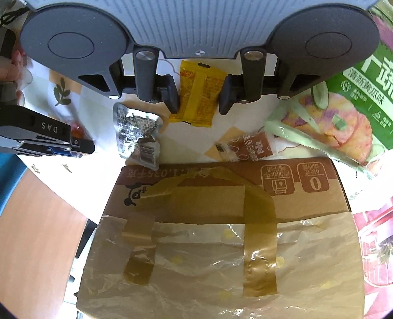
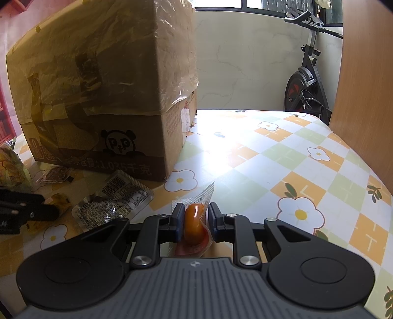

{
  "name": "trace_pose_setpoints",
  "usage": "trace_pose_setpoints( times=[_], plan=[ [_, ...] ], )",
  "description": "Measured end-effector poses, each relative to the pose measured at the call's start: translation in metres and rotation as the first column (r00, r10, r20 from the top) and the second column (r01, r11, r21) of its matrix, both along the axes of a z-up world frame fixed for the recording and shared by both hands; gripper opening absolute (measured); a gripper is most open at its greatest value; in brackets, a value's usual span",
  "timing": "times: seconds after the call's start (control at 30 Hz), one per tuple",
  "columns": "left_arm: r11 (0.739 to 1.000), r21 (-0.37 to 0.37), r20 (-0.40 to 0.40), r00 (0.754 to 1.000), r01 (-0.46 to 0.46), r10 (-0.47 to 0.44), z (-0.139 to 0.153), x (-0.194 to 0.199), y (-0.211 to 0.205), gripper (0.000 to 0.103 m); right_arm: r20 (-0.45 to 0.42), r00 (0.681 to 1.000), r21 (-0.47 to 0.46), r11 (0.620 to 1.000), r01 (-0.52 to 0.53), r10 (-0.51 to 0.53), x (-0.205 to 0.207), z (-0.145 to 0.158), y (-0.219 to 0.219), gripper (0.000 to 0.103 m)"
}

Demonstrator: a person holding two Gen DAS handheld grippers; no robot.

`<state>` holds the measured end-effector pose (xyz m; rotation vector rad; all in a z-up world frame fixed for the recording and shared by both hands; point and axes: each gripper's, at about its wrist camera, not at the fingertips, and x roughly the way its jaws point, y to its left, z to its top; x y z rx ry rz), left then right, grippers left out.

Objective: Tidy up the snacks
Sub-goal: 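Grasp the yellow packet with the left gripper while the right gripper grasps the orange sausage snack, then lift the yellow packet and orange sausage snack and carry them over the box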

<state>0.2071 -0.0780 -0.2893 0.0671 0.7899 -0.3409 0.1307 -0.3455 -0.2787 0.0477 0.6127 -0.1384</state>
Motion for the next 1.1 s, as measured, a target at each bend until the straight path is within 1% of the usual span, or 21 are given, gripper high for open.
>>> trace_pose_setpoints(
  times=[0.17, 0.37, 0.47, 0.63, 0.87, 1.0, 1.1],
  plan=[
    [1.000, -0.003, 0.015, 1.000, 0.006, -0.006, -0.002, 0.000, 0.002, 0.039, 0.001, 1.000, 0.002, 1.000, 0.000, 0.000, 0.000, 0.000, 0.000, 0.023],
    [0.999, 0.030, 0.046, 0.999, 0.020, -0.022, -0.001, -0.006, 0.000, 0.038, 0.001, 1.000, 0.003, 1.000, 0.000, 0.000, 0.000, 0.000, 0.000, 0.023],
    [1.000, 0.003, 0.042, 0.999, 0.019, -0.019, 0.001, -0.008, 0.003, 0.034, 0.003, 1.000, 0.005, 1.000, 0.000, 0.000, 0.000, 0.000, 0.000, 0.023],
    [1.000, -0.012, 0.052, 0.998, 0.021, -0.020, 0.006, -0.012, 0.006, 0.033, 0.012, 1.000, 0.016, 1.000, 0.005, -0.005, -0.001, 0.000, -0.001, 0.023],
    [0.998, -0.066, 0.095, 0.995, 0.011, -0.005, 0.030, -0.018, 0.015, 0.033, 0.043, 0.999, 0.029, 1.000, 0.010, -0.011, -0.008, 0.003, -0.003, 0.021],
    [0.997, -0.071, 0.129, 0.992, 0.004, 0.005, 0.049, -0.021, 0.026, 0.033, 0.056, 0.998, 0.031, 1.000, -0.002, 0.001, -0.011, 0.009, -0.001, 0.020],
    [0.997, -0.075, 0.155, 0.988, -0.012, 0.024, 0.069, -0.020, 0.042, 0.033, 0.081, 0.997, 0.051, 0.999, -0.010, 0.006, -0.016, 0.021, 0.000, 0.020]
  ],
)
